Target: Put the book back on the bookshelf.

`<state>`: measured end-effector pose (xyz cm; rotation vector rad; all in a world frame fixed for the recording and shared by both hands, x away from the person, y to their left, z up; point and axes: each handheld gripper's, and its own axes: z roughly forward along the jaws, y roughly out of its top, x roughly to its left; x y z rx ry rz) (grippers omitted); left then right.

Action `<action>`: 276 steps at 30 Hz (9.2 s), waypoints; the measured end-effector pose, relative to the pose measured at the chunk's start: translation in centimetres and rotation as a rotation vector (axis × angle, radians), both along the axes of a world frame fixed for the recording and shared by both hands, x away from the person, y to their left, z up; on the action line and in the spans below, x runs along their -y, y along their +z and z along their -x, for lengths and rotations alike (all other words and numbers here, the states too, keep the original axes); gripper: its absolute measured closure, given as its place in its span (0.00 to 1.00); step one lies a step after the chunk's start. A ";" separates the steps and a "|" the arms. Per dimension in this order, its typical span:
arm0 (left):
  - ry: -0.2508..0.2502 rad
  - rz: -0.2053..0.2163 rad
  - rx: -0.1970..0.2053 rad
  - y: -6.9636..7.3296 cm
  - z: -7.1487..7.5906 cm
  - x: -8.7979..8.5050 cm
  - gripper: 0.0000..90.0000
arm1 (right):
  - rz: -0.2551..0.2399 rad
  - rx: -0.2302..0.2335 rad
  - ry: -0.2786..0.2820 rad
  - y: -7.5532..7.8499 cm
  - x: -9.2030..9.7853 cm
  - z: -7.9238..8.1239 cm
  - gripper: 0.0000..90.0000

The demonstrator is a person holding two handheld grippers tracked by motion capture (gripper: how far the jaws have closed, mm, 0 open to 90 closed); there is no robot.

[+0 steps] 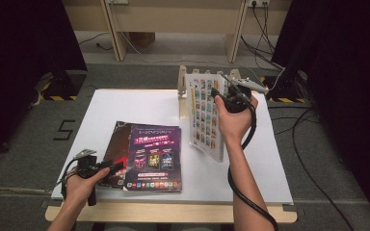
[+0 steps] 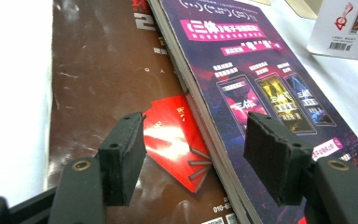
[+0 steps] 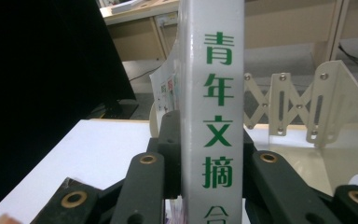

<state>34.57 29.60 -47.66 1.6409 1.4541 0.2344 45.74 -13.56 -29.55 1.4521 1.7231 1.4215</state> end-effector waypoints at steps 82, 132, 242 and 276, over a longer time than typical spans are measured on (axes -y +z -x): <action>0.008 -0.003 -0.009 -0.5 -0.2 -0.3 0.41 | -0.007 0.087 -0.209 2.2 5.8 -2.1 0.82; 0.013 -0.008 -0.021 -0.9 -0.2 -0.6 0.41 | 0.013 0.116 -0.265 2.3 6.6 -6.5 0.82; 0.026 -0.006 -0.028 -1.3 -0.2 -1.2 0.41 | 0.192 -0.060 -0.209 -2.8 8.1 -9.0 0.77; 0.032 0.009 -0.031 -1.4 -0.3 -1.6 0.42 | 0.139 0.131 -0.307 -1.6 5.2 -8.1 0.83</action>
